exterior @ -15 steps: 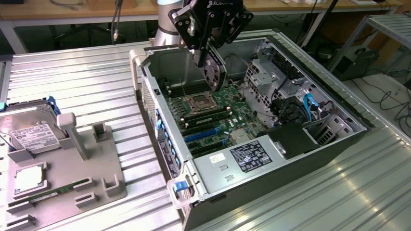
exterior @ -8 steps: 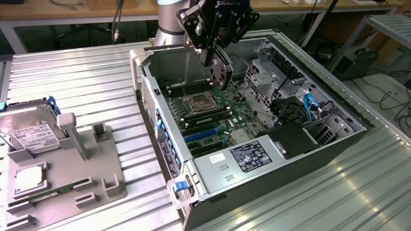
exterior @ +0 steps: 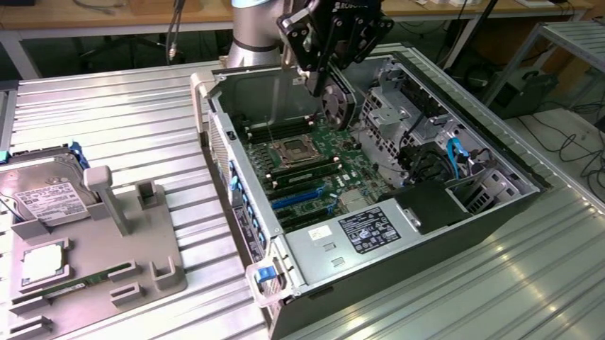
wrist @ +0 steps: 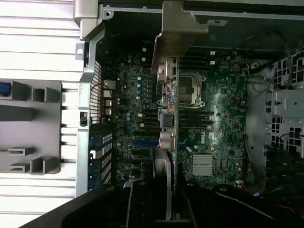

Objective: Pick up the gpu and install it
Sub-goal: 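Pick up the gpu and move the gpu toward the slot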

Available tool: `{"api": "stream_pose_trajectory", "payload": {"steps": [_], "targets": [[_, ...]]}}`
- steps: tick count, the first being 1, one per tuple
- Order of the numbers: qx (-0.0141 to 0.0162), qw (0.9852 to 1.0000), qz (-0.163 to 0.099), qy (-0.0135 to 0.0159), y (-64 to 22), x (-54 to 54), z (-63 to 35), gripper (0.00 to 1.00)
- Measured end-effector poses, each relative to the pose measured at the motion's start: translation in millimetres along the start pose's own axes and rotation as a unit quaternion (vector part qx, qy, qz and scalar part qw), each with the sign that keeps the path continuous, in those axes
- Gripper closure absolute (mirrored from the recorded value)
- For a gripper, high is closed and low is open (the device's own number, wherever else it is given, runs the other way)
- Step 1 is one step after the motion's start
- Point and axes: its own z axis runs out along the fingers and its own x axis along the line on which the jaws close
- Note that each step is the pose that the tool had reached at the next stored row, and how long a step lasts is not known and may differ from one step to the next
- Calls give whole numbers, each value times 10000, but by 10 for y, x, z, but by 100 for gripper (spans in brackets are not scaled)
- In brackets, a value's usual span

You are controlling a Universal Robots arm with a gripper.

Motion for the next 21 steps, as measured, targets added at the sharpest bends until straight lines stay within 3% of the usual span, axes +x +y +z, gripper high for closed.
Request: {"api": "stream_pose_trajectory", "payload": {"steps": [21], "targets": [[8, 10000, 2, 1, -22, -533, 54, 72]]}}
